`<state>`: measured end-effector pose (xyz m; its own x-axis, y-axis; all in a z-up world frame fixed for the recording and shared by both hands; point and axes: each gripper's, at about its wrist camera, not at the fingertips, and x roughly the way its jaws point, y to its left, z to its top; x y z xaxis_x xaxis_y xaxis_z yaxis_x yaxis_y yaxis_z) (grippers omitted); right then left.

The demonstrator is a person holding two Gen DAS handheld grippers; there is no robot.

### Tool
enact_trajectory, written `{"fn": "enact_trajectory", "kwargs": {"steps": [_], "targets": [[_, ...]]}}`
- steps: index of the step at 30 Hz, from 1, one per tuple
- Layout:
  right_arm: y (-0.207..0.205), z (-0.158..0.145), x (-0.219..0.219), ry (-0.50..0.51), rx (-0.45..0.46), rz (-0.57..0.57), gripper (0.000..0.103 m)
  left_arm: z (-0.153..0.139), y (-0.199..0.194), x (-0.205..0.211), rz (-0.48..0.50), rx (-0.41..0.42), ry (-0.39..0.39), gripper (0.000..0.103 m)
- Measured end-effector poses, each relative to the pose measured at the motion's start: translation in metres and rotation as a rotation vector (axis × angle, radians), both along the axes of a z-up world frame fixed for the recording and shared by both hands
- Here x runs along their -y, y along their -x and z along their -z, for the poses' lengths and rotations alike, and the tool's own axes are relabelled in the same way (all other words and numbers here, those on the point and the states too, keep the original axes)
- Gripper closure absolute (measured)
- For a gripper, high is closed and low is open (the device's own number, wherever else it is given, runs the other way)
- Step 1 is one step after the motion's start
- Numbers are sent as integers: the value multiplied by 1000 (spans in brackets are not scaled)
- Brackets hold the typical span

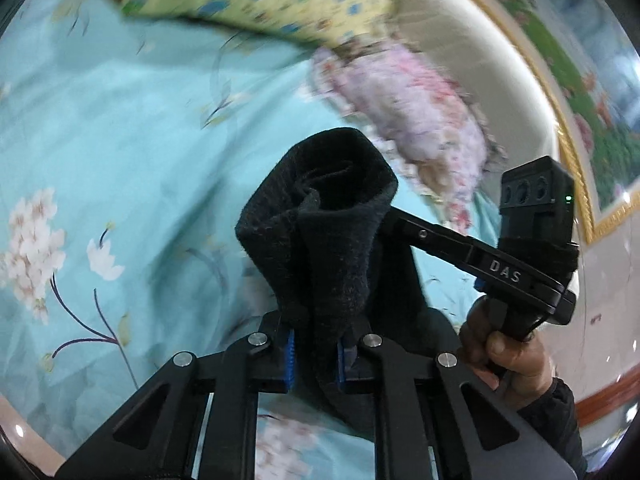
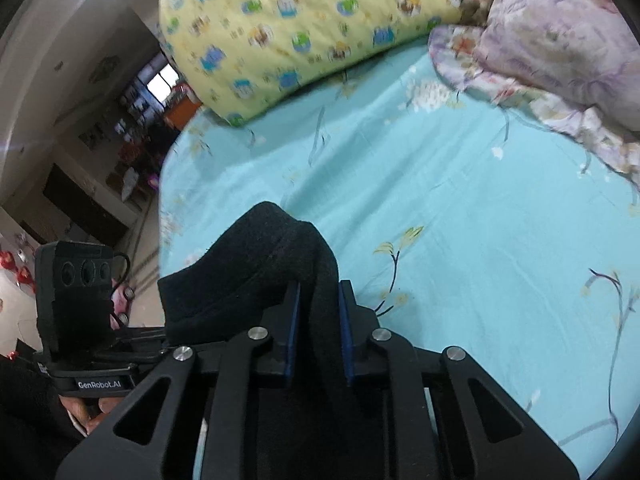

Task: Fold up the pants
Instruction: 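Fold the hem ends over onto the waistband with both tools held together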

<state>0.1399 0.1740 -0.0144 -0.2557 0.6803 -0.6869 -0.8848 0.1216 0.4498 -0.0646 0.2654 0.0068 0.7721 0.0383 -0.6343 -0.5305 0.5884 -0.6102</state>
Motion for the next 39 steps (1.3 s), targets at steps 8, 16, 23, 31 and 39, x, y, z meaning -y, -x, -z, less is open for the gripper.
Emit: {"fn": "enact_trajectory", "kwargs": {"steps": [8, 16, 23, 31, 39], "targets": [[0, -53, 73, -179, -13, 103, 85, -62, -12, 55, 126, 102, -112, 90], [-7, -77, 154, -285, -28, 224, 86, -90, -36, 122, 267, 135, -184, 90], [-15, -72, 218, -340, -54, 319, 86, -97, -56, 178, 371, 131, -231, 90], [-24, -56, 279, -371, -87, 405, 87, -88, -87, 234, 470, 93, -298, 90], [-38, -31, 330, -372, -124, 483, 87, -69, -116, 282, 560, 37, -359, 90]]}}
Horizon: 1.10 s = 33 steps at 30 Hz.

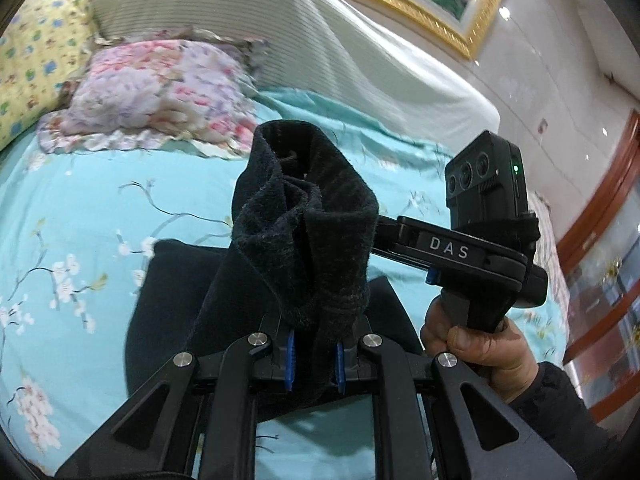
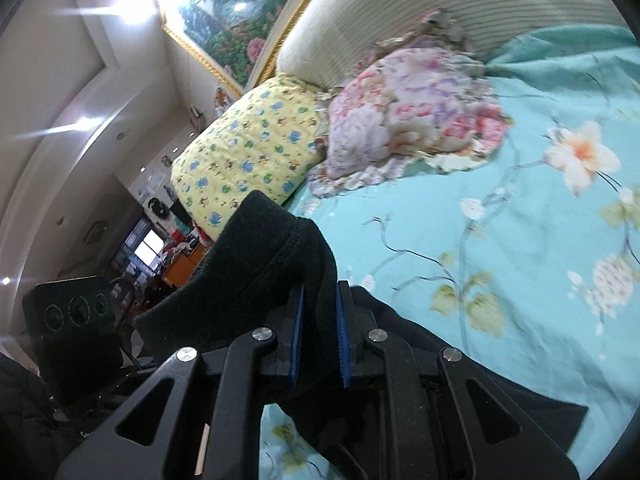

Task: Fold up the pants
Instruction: 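Fold the hem ends over onto the waistband with both tools held together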

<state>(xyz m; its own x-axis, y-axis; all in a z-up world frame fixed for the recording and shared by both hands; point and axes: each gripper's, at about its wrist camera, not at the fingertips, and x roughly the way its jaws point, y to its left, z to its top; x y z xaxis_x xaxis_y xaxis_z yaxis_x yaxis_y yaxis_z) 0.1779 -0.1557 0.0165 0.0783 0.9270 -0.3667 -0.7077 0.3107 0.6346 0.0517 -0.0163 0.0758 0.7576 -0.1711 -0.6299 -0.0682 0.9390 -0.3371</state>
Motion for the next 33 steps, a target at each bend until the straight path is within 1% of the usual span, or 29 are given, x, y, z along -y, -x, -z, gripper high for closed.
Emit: {"fn": "enact_trajectory", "kwargs": {"steps": [5, 9, 15, 19, 20, 21, 23, 26, 28, 29, 33], "targets": [[-7, 19, 24, 8, -40, 36, 87, 18, -16, 24, 40, -36, -35, 90], [-9, 31, 39, 24, -60, 65, 87, 25, -23, 38, 66, -53, -64, 89], [-9, 41, 59, 28, -81, 109, 87, 35, -32, 52, 98, -72, -94, 89], [-8, 45, 69, 45, -92, 137, 87, 41, -37, 60, 126, -89, -94, 85], [-8, 46, 72, 45, -97, 143, 91, 43, -39, 62, 136, -98, -90, 85], [-8, 46, 74, 41, -103, 145, 92, 44, -38, 65, 140, -99, -95, 85], [-5, 47, 80, 61, -95, 165, 92, 46, -39, 70, 152, -98, -111, 81], [-1, 47, 87, 92, -86, 199, 92, 47, -40, 76, 176, -94, -115, 69], [-1, 48, 93, 111, -86, 230, 92, 47, -40, 80, 208, -91, -109, 55], [0, 47, 98, 128, -82, 264, 92, 47, -41, 81, 226, -90, -104, 53], [2, 39, 117, 155, -74, 361, 91, 45, -41, 84, 254, -84, -100, 51]]}}
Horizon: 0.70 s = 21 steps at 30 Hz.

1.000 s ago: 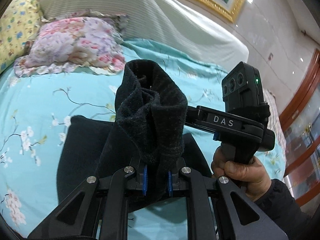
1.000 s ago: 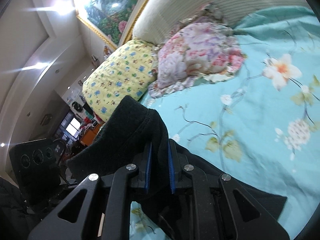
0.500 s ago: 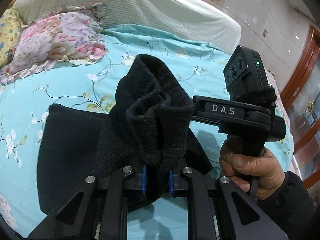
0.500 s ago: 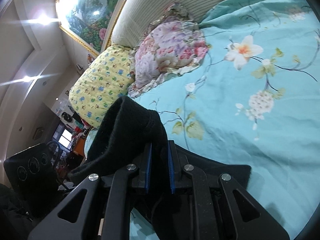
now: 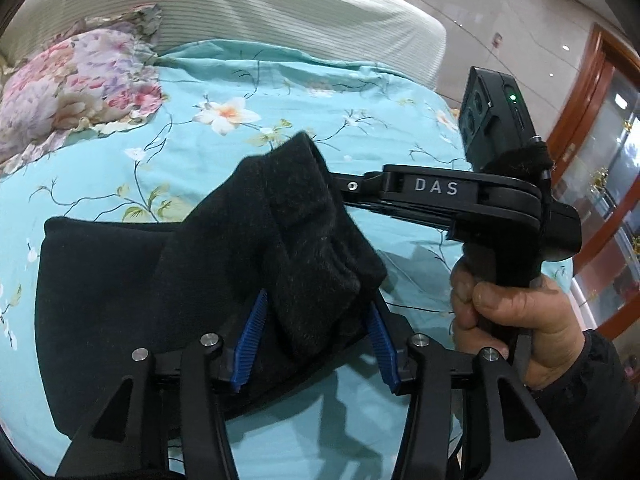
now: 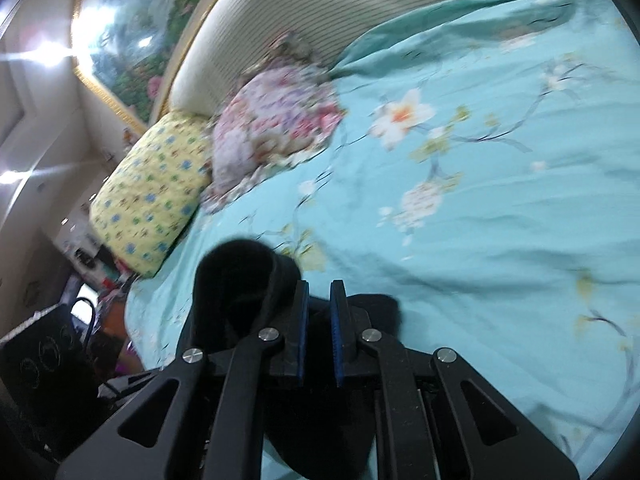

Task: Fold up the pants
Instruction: 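Fold the hem ends over onto the waistband with both tools held together, then lower the folded hems onto the pants and open both tools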

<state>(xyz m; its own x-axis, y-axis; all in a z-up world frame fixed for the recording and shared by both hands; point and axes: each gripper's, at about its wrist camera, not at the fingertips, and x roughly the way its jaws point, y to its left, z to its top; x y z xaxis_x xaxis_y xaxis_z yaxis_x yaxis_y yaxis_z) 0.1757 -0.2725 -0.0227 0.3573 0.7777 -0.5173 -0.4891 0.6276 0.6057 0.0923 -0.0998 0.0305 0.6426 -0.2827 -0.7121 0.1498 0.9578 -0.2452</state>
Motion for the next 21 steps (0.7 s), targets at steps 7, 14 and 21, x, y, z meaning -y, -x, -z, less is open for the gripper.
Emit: {"fn": "enact_trajectory", "kwargs": {"steps": [7, 14, 21], "targets": [[13, -16, 17, 80, 27, 129, 39, -15, 8, -15, -5, 33, 67, 42], [25, -25, 27, 57, 30, 190, 30, -30, 17, -33, -28, 73, 100, 38], [35, -28, 23, 80, 41, 188, 26, -29, 23, -64, -99, 74, 130, 37]]}}
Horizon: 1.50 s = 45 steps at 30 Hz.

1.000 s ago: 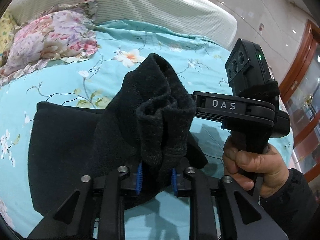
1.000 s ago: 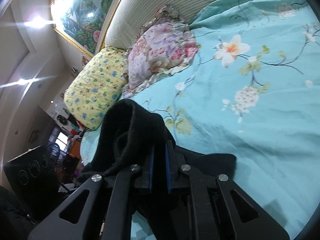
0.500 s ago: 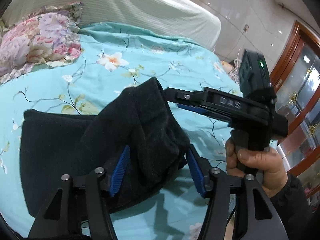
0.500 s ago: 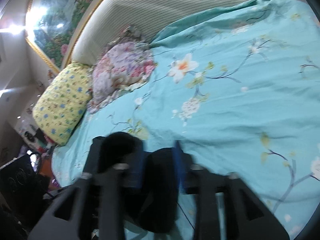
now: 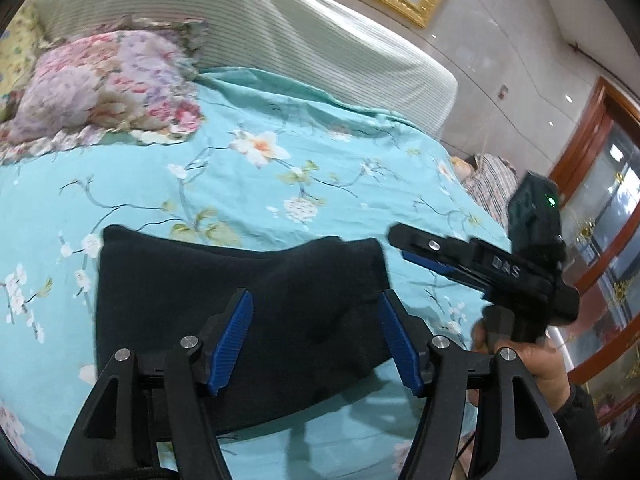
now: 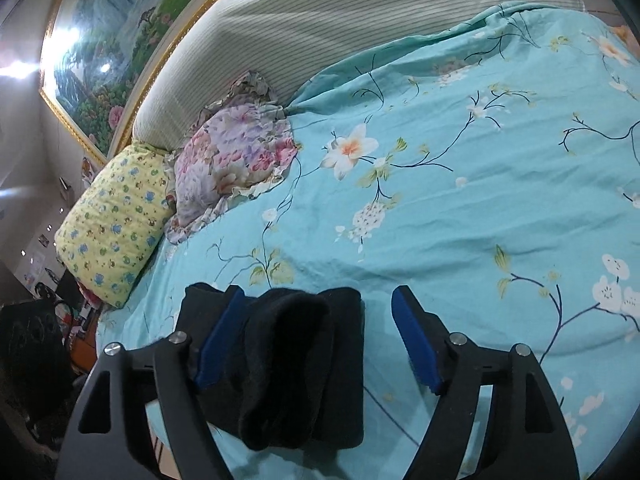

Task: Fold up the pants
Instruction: 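Lower the folded hems onto the pants and open both tools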

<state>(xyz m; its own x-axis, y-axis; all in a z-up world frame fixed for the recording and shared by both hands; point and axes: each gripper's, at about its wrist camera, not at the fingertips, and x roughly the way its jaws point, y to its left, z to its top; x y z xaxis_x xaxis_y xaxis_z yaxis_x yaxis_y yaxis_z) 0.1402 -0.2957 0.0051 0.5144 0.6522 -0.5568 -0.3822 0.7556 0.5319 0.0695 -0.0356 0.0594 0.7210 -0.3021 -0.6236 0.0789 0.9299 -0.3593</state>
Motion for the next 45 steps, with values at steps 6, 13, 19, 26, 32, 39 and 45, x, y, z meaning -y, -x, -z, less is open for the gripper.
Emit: {"fn": "enact_trajectory", "kwargs": {"steps": [6, 13, 19, 26, 32, 39, 45], "targets": [[15, 0, -13, 34, 2, -2, 23, 7, 12, -28, -72, -6, -3, 33], [31, 0, -26, 81, 5, 2, 16, 16, 23, -61, -142, -22, 36, 30], [41, 9, -29, 85, -15, 0, 16, 24, 26, -77, -174, -42, 51, 29], [45, 20, -25, 59, -51, 16, 15, 39, 23, -96, -208, -80, 84, 28], [44, 30, -28, 57, -76, 12, 15, 52, 13, -107, -216, -118, 124, 27], [43, 39, -33, 55, -98, 4, 15, 65, -1, -112, -210, -157, 158, 27], [40, 45, -35, 52, -111, -6, 15, 80, -12, -115, -213, -206, 195, 27]]}}
